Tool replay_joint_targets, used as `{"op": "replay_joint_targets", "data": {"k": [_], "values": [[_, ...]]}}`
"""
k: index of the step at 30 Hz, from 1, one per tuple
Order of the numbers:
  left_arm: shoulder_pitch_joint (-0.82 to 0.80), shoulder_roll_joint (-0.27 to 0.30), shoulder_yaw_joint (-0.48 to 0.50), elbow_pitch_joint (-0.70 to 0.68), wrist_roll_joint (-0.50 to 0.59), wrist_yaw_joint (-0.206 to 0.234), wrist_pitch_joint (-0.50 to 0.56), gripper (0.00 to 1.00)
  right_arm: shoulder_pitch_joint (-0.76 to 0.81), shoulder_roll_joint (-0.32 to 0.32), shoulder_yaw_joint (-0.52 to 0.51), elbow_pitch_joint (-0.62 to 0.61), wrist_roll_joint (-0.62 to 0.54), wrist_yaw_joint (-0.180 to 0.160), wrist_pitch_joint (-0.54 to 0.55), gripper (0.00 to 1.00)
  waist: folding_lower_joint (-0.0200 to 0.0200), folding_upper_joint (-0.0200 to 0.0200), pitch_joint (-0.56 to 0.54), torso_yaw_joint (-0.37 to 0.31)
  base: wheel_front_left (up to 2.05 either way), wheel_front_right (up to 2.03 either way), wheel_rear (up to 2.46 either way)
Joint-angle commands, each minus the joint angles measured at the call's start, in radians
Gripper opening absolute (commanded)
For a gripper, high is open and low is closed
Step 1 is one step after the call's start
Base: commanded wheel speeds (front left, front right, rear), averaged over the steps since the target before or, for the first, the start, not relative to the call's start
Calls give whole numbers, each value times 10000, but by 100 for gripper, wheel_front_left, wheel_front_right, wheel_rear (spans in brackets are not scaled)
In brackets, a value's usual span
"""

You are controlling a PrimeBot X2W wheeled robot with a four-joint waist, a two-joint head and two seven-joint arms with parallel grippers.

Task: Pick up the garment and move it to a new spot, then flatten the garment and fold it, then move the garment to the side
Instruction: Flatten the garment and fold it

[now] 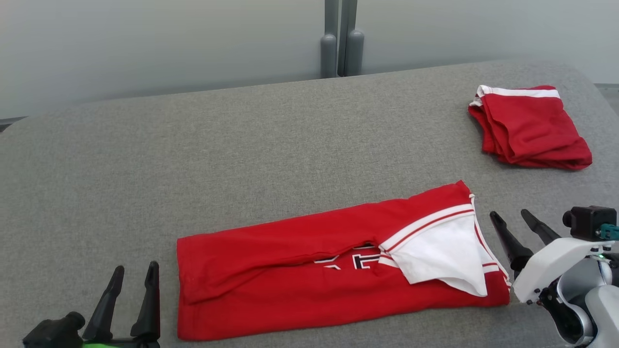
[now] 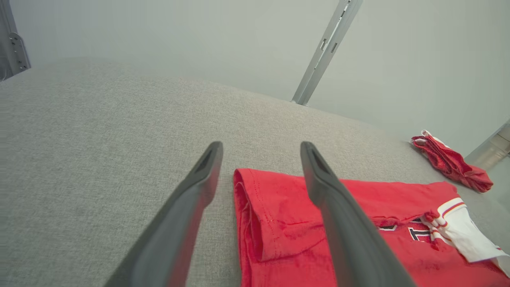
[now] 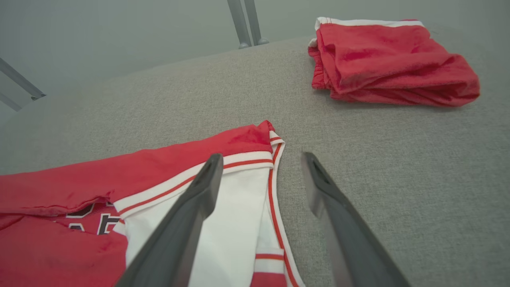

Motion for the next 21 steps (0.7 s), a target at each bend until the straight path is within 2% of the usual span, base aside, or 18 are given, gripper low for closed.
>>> {"op": "replay_joint_targets", "data": {"k": [1,5,10,21], "values": [[-207,-48,16,46,274,85,-27,100,-191,-3,-5,95,-115,-2,84,100,0,-1,-58,137,0,0,0],[-566,-220,-112,185,1013,381,-28,100,-579,-38,76,571,-280,-2,472,100,0,-1,-94,399,0,0,0],[-945,-407,-60,484,1596,523,-28,100,-1024,-53,212,1338,-317,-2,946,100,0,-1,-85,716,0,0,0],[-967,-947,448,846,1961,188,-29,100,-1647,144,115,3369,-141,-2,1572,100,0,-1,67,1357,0,0,0]]}}
